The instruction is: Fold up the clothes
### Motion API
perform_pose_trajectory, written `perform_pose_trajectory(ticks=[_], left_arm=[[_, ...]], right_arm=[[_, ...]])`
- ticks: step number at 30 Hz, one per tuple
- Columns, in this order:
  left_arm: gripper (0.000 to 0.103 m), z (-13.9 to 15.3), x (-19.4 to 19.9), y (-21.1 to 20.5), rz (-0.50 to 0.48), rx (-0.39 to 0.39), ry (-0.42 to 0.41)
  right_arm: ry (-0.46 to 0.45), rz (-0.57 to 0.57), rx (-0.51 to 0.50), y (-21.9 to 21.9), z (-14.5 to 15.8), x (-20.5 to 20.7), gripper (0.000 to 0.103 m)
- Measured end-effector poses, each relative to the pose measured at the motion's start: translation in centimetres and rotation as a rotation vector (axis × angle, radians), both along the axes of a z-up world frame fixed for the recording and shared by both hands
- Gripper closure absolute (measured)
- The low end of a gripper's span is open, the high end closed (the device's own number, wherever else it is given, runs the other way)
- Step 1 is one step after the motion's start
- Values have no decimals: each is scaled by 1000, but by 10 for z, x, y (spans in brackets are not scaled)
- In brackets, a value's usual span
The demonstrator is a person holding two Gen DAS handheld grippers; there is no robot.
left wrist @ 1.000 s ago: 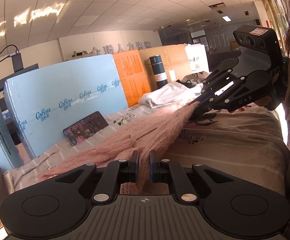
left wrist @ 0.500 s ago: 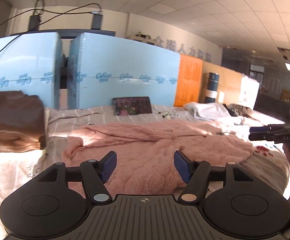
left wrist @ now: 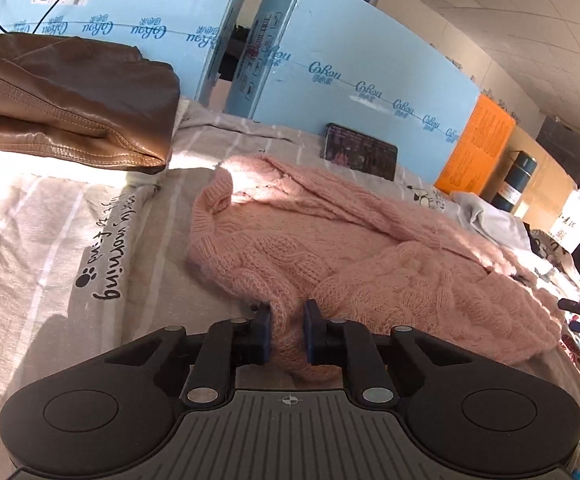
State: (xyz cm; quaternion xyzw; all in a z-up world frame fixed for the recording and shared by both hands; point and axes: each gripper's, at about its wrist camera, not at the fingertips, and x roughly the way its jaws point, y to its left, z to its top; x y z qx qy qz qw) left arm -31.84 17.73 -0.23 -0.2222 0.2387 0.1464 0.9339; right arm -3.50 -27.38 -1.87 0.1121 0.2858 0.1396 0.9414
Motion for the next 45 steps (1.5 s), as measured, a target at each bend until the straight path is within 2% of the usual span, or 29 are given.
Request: perform_pose_trajectory(ticks=[2, 4, 6, 8, 10, 12, 14, 17, 18, 20, 21, 22, 23, 24, 25, 28, 30, 32, 37, 39, 42, 45], left_arm=[[93, 6, -4, 0, -5, -11, -32], [94, 14, -10, 2, 4, -31, -67], [94, 26, -16, 4, 12, -52, -102], [94, 37, -21, 5, 18, -53, -123], [95, 43, -21, 6, 25, -45, -119], [95, 48, -22, 6, 30, -40, -110], [95, 40, -18, 6, 38, -31, -45], [93, 24, -14, 8, 72, -7, 67], [87, 19, -14, 9, 90, 0, 100], [86, 10, -15, 12, 123, 18, 155], [77, 12, -16, 13, 129, 31, 151], [70, 15, -17, 14, 140, 53, 148], [55, 21, -16, 14, 156, 93, 143], [46, 27, -13, 14, 165, 134, 131], [46, 33, -9, 14, 160, 166, 111], [44, 51, 11, 15, 130, 262, 53], [39, 59, 35, 15, 80, 327, 31], [31, 57, 64, 18, 12, 348, 48], [29, 49, 134, 26, -141, 392, 90], [29, 33, 146, 35, -107, 372, 109], [29, 13, 142, 45, -79, 323, 125], [27, 8, 134, 56, -47, 278, 118]], right_arm=[[-24, 27, -68, 13, -2, -2, 66], [-45, 66, -86, 20, -1, -6, 80], [-45, 75, -56, 18, 4, -8, 87], [-51, 56, 19, 7, 16, -11, 95], [-71, 19, 75, -5, 32, -17, 96], [-95, -24, 87, -13, 47, -22, 99], [-115, -71, 43, -18, 55, -26, 99], [-73, -107, 6, -23, 43, -23, 99], [-56, -118, -3, -25, 38, -22, 98], [-30, -134, -13, -28, 30, -19, 95], [-31, -130, -9, -26, 28, -19, 93], [-39, -115, -8, -23, 28, -20, 77], [-50, -99, -8, -18, 29, -21, 58], [-63, -66, -10, -10, 32, -21, 51], [-76, -21, -12, 1, 36, -22, 47], [-94, 132, 2, 36, 46, -21, 47], [-75, 258, 27, 67, 50, -19, 46], [-54, 388, 47, 100, 55, -19, 46], [19, 648, 65, 183, 58, -15, 46], [45, 691, 49, 211, 54, -11, 46], [107, 684, 8, 247, 40, 0, 46], [156, 698, -18, 266, 28, 4, 52]])
